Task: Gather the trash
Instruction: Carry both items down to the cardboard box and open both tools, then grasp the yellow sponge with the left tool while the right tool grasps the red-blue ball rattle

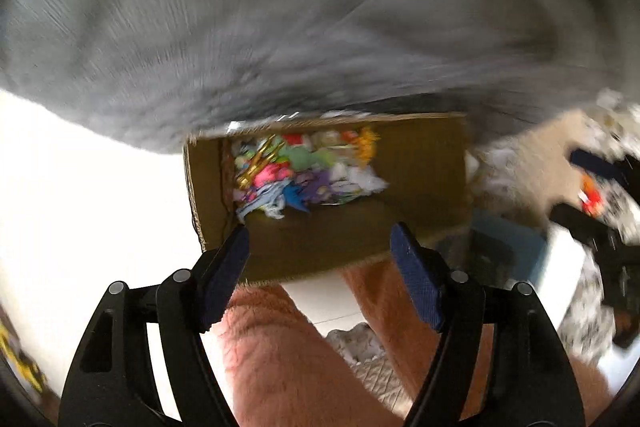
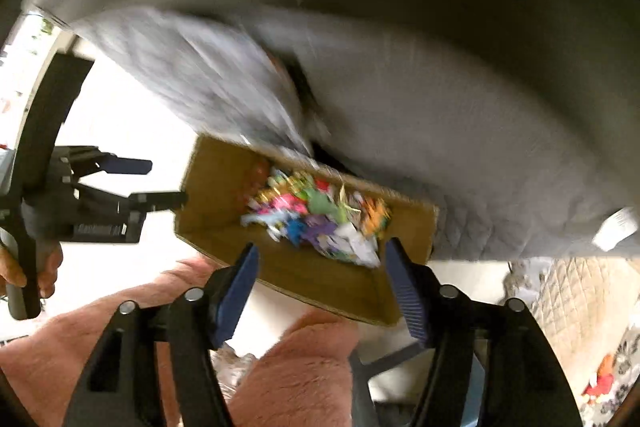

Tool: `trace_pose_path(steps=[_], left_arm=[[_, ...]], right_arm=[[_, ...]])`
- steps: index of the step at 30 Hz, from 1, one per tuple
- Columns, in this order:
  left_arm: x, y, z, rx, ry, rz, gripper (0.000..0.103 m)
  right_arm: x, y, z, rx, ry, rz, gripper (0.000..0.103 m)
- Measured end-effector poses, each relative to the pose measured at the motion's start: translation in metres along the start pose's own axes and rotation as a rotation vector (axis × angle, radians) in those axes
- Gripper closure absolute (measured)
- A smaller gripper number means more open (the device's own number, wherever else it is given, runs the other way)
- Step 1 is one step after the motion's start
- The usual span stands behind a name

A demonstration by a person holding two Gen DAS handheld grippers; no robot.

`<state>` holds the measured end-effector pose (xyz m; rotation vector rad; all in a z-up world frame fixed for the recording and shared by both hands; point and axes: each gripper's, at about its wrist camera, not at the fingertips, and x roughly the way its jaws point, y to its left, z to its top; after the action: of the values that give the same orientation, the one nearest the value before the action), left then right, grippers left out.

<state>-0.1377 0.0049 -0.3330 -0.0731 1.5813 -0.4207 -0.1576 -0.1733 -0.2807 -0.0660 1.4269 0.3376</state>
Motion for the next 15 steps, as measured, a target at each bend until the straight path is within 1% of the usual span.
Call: trace_pose_path(steps=[2,3,4,5,6,7,8,9,10,11,13,14,15], left_arm=[[-0.049,-0.010,-0.007,0.060,-0.056,-0.029,0.032],[-0.086,-0.016,-0.011,0.098,-0.100,-0.045,0.030],[-0.113,-0.021,-0.012,0.120,-0.136,-0.055,0.021],[-0.140,-0.025,-0.012,0.140,-0.182,-0.061,0.016],[-0.173,-0.028,-0.007,0.161,-0.248,-0.070,0.013],[-0.198,-0.029,0.000,0.172,-0.305,-0.067,0.012],[-0.224,-0.027,0.014,0.176,-0.375,-0.042,0.011],[-0.235,-0.025,0.024,0.173,-0.412,-0.022,0.011],[-0.247,-0.021,0.041,0.165,-0.458,0.005,0.011],[-0.256,-0.014,0.064,0.149,-0.511,0.051,0.011],[-0.260,-0.003,0.103,0.129,-0.568,0.108,0.011],[-0.260,0.006,0.128,0.111,-0.592,0.126,0.011],[-0.255,0.016,0.159,0.095,-0.592,0.126,0.011]], right_arm=[[-0.046,0.005,0.010,-0.017,-0.078,0.038,0.028],[-0.077,0.007,0.016,-0.017,-0.132,0.062,0.024],[-0.097,0.007,0.019,-0.014,-0.170,0.077,0.017],[-0.123,0.008,0.023,-0.008,-0.227,0.092,0.014],[-0.147,0.008,0.027,-0.002,-0.284,0.100,0.013],[-0.161,0.008,0.031,0.004,-0.318,0.101,0.011],[-0.175,0.009,0.035,0.014,-0.355,0.096,0.009],[-0.190,0.010,0.039,0.034,-0.399,0.087,0.009],[-0.198,0.010,0.042,0.054,-0.425,0.087,0.009],[-0.203,0.011,0.045,0.079,-0.447,0.093,0.009],[-0.205,0.008,0.046,0.165,-0.479,0.122,0.009],[-0.206,0.007,0.047,0.200,-0.485,0.138,0.009],[-0.206,0.006,0.047,0.245,-0.487,0.153,0.009]])
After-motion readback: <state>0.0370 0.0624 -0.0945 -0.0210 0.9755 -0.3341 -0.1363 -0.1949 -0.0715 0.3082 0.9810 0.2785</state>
